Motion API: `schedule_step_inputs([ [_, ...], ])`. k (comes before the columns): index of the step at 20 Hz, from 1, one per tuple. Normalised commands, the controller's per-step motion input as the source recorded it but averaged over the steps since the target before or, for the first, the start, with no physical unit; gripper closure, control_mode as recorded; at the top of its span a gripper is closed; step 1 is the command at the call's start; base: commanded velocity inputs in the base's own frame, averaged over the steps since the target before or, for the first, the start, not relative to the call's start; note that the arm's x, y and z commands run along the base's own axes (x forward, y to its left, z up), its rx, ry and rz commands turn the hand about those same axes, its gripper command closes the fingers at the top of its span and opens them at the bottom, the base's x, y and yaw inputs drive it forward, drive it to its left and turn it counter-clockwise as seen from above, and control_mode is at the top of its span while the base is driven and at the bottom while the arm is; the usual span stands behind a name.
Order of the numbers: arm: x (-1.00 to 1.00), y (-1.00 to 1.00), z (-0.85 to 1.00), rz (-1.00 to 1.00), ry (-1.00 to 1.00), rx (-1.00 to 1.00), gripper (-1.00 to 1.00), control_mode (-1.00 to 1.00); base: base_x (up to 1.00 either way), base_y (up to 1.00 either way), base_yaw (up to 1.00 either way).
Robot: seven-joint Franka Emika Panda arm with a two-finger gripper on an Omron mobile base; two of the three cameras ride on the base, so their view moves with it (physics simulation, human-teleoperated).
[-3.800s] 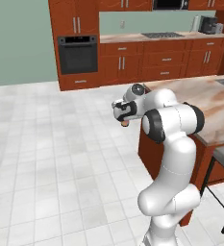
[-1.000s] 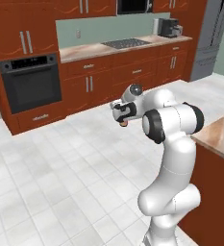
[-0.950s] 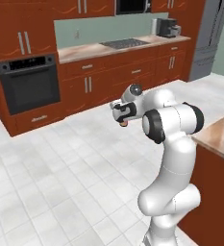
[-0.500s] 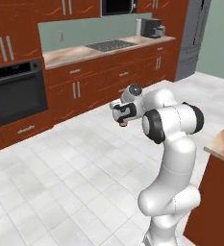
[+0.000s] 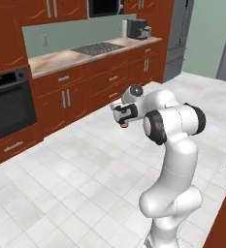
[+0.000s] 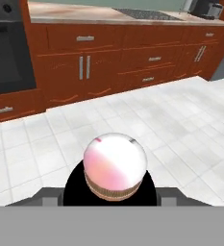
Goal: Place the large bottle from the dining counter next to the other large bottle outside the sink, and place the small bottle from the dining counter next to the other small bottle inside the sink.
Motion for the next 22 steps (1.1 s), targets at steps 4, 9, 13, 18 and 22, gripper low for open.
schedule_step_inputs([
  [4, 0.0, 0.0, 0.0, 0.0, 0.0, 0.0, 1.0, 1.0, 0.75, 0.1, -0.26],
  [9, 0.0, 0.0, 0.0, 0.0, 0.0, 0.0, 1.0, 1.0, 0.72, 0.03, -0.25],
  [13, 0.0, 0.0, 0.0, 0.0, 0.0, 0.0, 1.0, 1.0, 0.79, 0.0, -0.24],
  [18, 0.0, 0.0, 0.0, 0.0, 0.0, 0.0, 1.0, 1.0, 0.79, 0.0, -0.25],
  [22, 0.0, 0.0, 0.0, 0.0, 0.0, 0.0, 1.0, 1.0, 0.79, 0.0, -0.26],
])
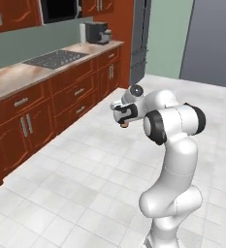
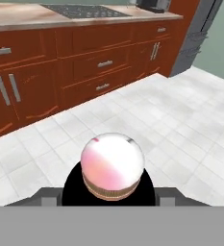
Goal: Place the large bottle from the dining counter next to the other large bottle outside the sink, and place the small bottle from the dining counter next to the other small bottle inside the sink.
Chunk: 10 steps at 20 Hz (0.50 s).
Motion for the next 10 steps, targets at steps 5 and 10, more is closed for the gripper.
schedule_step_inputs([
  [5, 0.0, 0.0, 0.0, 0.0, 0.0, 0.0, 1.0, 1.0, 0.76, 0.0, -0.27],
  [10, 0.0, 0.0, 0.0, 0.0, 0.0, 0.0, 1.0, 1.0, 0.68, 0.0, -0.27],
])
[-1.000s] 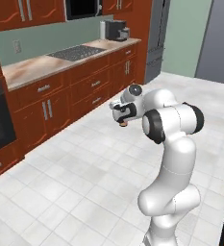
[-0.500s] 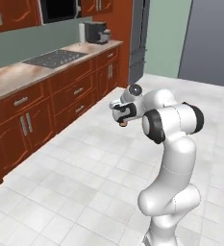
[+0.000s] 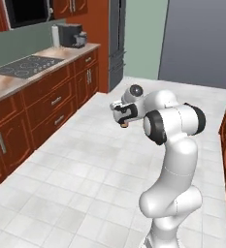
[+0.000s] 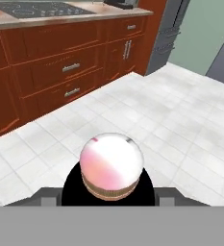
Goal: Place the large bottle from the dining counter next to the other large bottle outside the sink, and place the small bottle from the dining counter next to the other small bottle inside the sink.
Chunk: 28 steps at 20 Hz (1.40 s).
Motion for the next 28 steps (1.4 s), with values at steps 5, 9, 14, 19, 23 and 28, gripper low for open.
schedule_step_inputs([
  [5, 0.0, 0.0, 0.0, 0.0, 0.0, 0.0, 1.0, 1.0, 0.66, 0.0, -0.27],
  [9, 0.0, 0.0, 0.0, 0.0, 0.0, 0.0, 1.0, 1.0, 0.62, 0.0, -0.27],
  [14, 0.0, 0.0, 0.0, 0.0, 0.0, 0.0, 1.0, 1.0, 0.61, 0.0, -0.27],
  [19, 0.0, 0.0, 0.0, 0.0, 0.0, 0.0, 1.0, 1.0, 0.59, 0.0, -0.28],
  [23, 0.0, 0.0, 0.0, 0.0, 0.0, 0.0, 1.0, 1.0, 0.59, 0.0, -0.29],
  [28, 0.0, 0.0, 0.0, 0.0, 0.0, 0.0, 1.0, 1.0, 0.69, 0.0, -0.29],
])
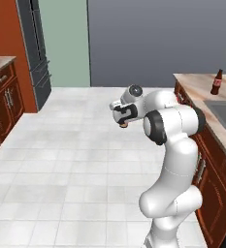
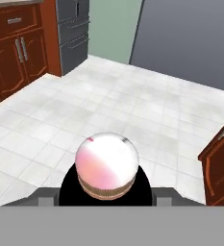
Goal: Place the large bottle from the dining counter next to the other large bottle outside the sink, and place the small bottle from the dining counter next to the other small bottle inside the sink.
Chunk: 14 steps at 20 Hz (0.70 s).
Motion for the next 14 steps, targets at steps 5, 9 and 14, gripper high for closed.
schedule_step_inputs([
  [5, 0.0, 0.0, 0.0, 0.0, 0.0, 0.0, 1.0, 1.0, 0.74, 0.0, -0.31],
  [9, 0.0, 0.0, 0.0, 0.0, 0.0, 0.0, 1.0, 1.0, 0.73, 0.0, -0.32],
  [14, 0.0, 0.0, 0.0, 0.0, 0.0, 0.0, 1.0, 1.0, 0.64, 0.04, -0.33],
])
